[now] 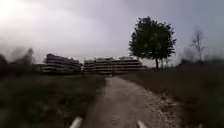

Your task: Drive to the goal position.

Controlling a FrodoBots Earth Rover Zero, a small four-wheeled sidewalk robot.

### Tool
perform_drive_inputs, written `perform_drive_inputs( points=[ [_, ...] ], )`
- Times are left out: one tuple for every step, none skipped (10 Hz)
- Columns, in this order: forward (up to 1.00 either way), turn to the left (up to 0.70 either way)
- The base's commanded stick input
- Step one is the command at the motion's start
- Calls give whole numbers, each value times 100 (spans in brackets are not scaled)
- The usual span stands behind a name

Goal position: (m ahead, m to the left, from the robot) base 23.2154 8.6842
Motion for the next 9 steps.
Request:
perform_drive_inputs(
  points=[
    [70,0],
    [70,0],
    [70,0],
    [70,0],
    [70,0],
    [70,0],
    [70,0],
    [70,0],
    [70,0]
  ],
)
